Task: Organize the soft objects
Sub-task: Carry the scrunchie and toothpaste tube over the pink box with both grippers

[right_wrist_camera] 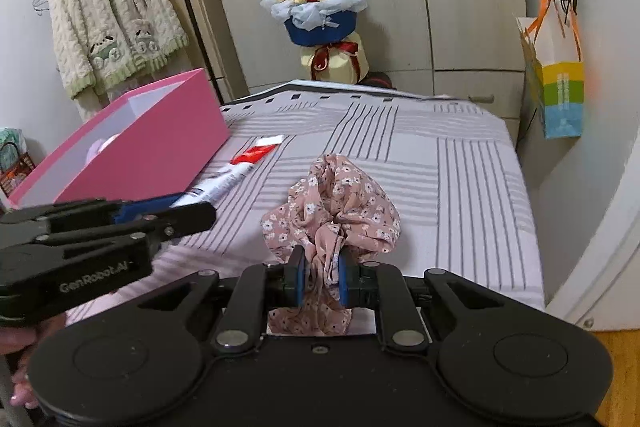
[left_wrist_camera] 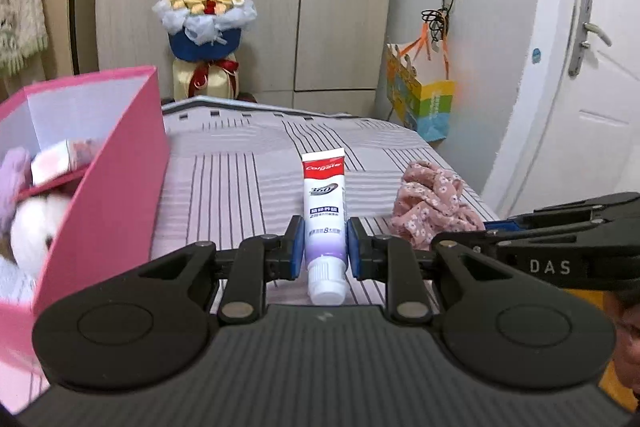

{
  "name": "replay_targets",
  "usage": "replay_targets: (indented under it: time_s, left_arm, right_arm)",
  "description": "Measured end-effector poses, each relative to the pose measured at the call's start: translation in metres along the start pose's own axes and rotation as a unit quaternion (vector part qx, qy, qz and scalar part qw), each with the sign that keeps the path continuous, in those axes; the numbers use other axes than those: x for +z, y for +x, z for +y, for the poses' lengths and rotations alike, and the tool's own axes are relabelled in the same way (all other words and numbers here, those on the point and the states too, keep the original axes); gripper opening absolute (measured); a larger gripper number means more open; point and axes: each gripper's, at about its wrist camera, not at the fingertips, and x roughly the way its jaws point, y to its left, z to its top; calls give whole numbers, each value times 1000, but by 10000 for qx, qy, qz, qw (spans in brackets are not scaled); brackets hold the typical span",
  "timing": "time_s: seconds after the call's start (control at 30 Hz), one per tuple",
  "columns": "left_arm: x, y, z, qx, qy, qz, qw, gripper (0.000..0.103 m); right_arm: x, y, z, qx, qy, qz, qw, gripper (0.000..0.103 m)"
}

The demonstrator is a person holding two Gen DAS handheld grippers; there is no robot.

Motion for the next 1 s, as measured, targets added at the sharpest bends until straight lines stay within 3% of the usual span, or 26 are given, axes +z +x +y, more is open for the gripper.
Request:
replay_targets:
  time_s: [0.13, 0.43, 0.6, 0.73, 0.9, 1.0]
  left_arm:
    - [-9, -12, 4, -64, -31, 172, 9998, 21]
    - [-22, -55, 16, -541, -57, 729, 9959, 21]
    - [-15, -89, 26, -763, 10, 636, 9951, 21]
    - [-5, -109, 39, -1057, -134, 611, 9924, 21]
    - [6, -131, 49, -947, -4, 349, 9949, 21]
    - [14, -144, 66, -1135, -200, 296, 9929, 21]
  right_arm:
    - [-11, -17, 14, 387, -166, 41, 9991, 19]
    - [-23, -49, 48, 469, -490, 251, 9974, 19]
    - [-16, -71, 60, 1007, -465, 276, 9934, 19]
    - [-6, -91, 78, 1040, -715, 112, 9919, 19]
    - [10, -104, 99, 1184, -1019, -22, 9877, 20]
    - [17, -103, 106, 1596, -939, 82, 9827, 20]
